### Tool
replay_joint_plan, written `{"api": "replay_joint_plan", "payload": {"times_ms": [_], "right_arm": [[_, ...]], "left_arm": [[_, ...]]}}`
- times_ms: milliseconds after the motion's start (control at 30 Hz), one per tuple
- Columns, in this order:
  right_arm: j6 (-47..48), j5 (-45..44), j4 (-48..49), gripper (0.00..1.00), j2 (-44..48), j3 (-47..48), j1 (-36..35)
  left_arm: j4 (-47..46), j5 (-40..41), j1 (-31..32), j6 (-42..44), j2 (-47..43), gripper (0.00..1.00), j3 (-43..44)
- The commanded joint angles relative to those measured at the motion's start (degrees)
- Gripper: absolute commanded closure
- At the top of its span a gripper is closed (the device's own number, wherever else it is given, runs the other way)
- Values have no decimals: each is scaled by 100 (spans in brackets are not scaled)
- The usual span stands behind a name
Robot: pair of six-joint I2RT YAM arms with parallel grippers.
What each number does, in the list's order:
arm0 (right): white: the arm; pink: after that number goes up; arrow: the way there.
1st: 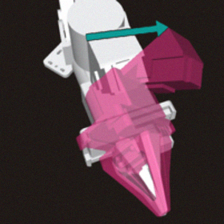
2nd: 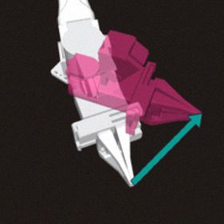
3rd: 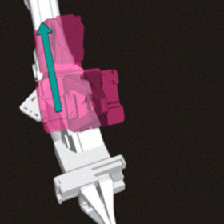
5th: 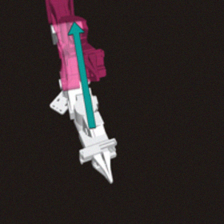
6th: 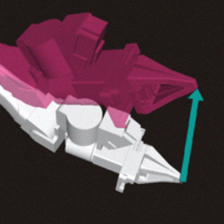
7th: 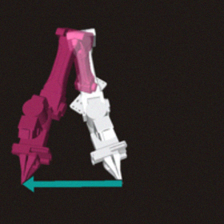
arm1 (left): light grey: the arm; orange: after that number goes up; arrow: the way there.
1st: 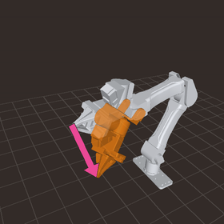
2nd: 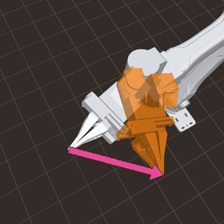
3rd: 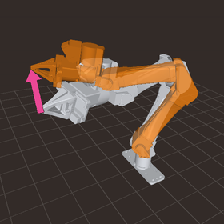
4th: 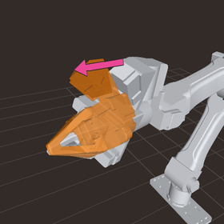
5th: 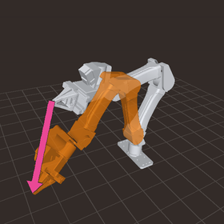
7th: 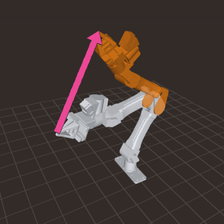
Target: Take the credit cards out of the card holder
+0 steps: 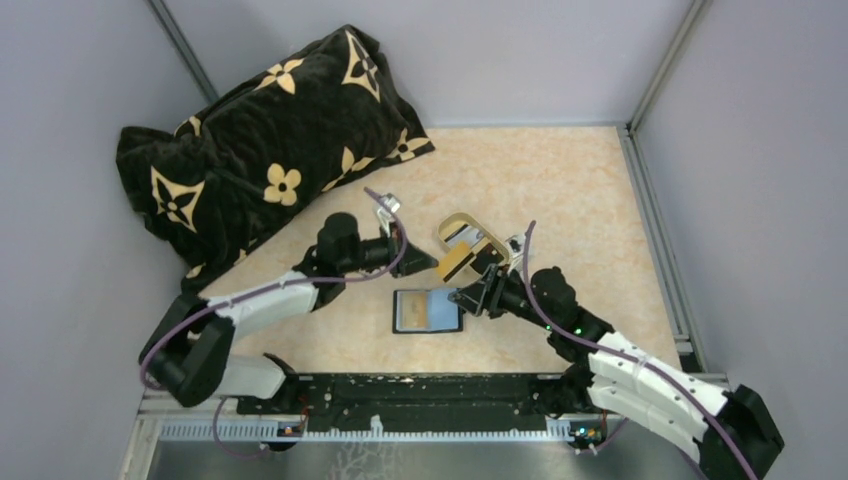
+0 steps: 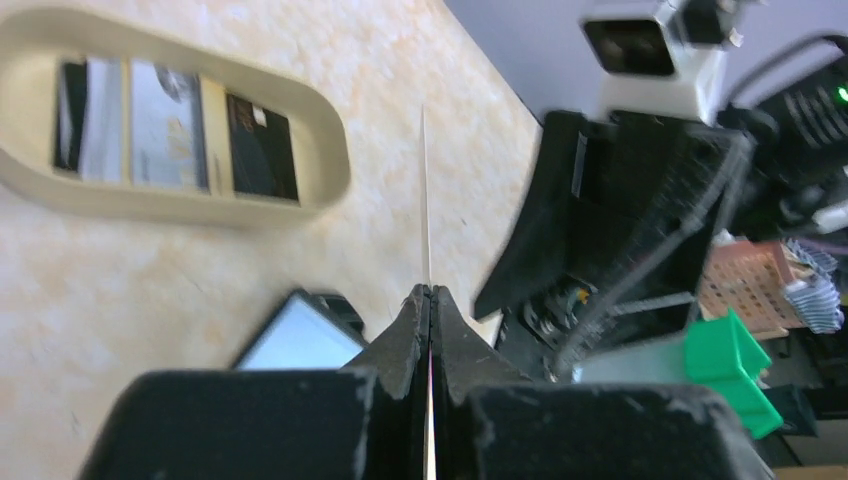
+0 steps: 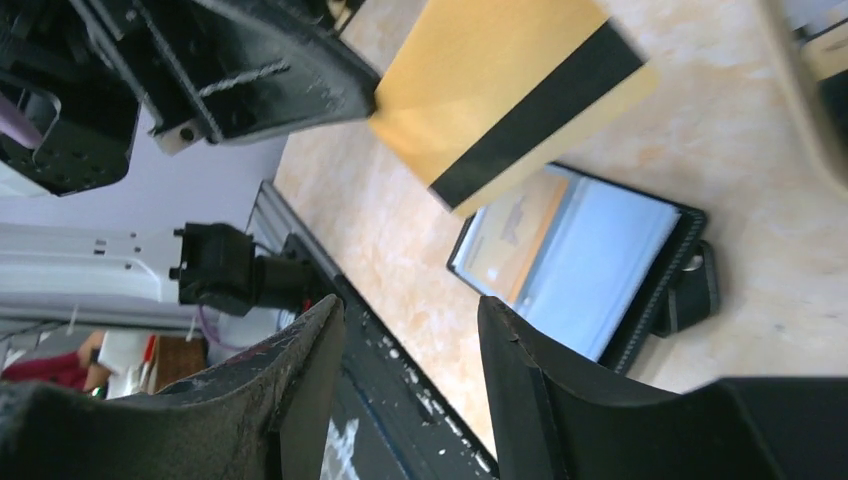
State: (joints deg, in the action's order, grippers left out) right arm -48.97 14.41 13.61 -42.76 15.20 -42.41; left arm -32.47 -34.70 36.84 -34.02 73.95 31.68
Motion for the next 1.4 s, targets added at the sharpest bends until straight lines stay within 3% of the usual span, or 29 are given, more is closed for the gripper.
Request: {"api": "replay_joint_plan", "payload": {"times_ms": [0, 133, 400, 667, 1233, 1267, 1367], "right_arm": [[365, -961, -1469, 47, 921, 409, 124], [433, -1727, -2577, 46, 1837, 593, 179], [416, -2729, -3931, 39, 2916, 998, 197], [462, -2519, -3916, 39, 2833, 1020, 193], [472, -2360, -3937, 39, 2900, 796, 196], [468, -2337, -3902, 39, 2889, 769, 194], [472, -2249, -3734, 39, 2797, 683, 195]], "left_arm": [[512, -546, -191, 770, 983, 100, 1093], [1333, -380, -212, 1280, 1921, 100, 2023], [885, -57, -111, 1089, 2661, 100, 2219], [166, 141, -37, 521, 2909, 100, 2204], [49, 1030, 244, 334, 3578, 100, 2633], [62, 1047, 245, 335, 3582, 98, 2633], [12, 1061, 247, 336, 3492, 75, 2569]]}}
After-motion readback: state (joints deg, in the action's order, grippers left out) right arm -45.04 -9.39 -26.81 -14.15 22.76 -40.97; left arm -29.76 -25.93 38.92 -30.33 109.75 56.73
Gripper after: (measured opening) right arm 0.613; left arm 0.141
